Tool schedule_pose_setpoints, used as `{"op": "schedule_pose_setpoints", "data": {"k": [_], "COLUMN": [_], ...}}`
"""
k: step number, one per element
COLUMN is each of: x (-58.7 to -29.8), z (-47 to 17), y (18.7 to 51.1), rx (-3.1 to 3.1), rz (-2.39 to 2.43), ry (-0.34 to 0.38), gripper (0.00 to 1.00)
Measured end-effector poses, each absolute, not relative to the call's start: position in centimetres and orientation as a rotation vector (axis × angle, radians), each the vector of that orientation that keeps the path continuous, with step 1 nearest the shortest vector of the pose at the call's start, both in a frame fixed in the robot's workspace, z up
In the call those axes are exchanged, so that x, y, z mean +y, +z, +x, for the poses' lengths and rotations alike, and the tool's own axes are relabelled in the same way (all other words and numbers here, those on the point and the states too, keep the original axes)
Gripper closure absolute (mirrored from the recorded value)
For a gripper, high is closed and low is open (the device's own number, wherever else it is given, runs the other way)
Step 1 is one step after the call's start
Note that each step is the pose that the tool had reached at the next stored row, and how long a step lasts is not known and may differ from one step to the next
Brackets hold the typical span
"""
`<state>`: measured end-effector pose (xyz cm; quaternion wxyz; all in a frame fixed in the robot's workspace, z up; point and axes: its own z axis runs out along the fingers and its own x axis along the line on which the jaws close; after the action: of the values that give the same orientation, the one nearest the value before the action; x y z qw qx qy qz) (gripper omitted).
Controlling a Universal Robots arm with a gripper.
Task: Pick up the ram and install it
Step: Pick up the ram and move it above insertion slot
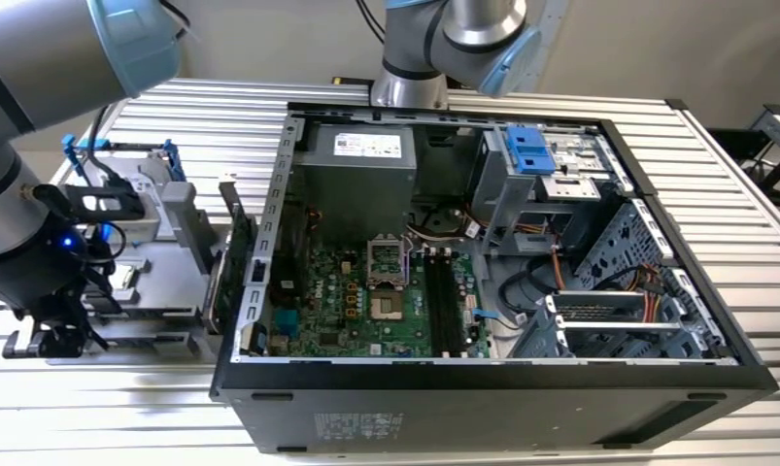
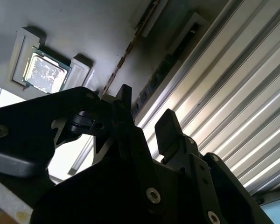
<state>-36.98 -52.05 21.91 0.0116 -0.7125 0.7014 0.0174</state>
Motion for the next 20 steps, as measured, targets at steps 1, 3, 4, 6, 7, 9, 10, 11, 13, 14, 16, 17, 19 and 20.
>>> {"op": "schedule_pose_setpoints", "data": {"k": [1,3,4,6,7,9,10,11,13,14,16,17,19,20], "x": [-52.0,-52.1,-52.1,-52.1,-52.0,-52.1,-52.1,-52.1,-52.0,-52.1,-52.0,-52.0,-51.9,-51.8], "z": [-37.0,-37.0,-37.0,-37.0,-37.0,-37.0,-37.0,-37.0,-37.0,-37.0,-37.1,-37.1,-37.1,-37.2], "y": [21.8,21.7,21.7,21.6,21.5,21.4,21.4,21.4,21.2,21.2,21.1,21.0,20.8,20.8], "rx": [2.187,2.188,2.188,2.187,2.187,2.188,2.188,2.188,2.187,2.186,2.18,2.175,2.166,2.163], "rz": [-2.222,-2.222,-2.222,-2.222,-2.222,-2.222,-2.222,-2.222,-2.223,-2.224,-2.228,-2.233,-2.24,-2.241], "ry": [0.054,0.054,0.054,0.054,0.054,0.054,0.054,0.054,0.054,0.054,0.053,0.052,0.047,0.044], "gripper": [0.0,0.0,0.0,0.0,0.0,0.0,0.0,0.0,0.0,0.0,0.0,0.0,0.0,0.0]}}
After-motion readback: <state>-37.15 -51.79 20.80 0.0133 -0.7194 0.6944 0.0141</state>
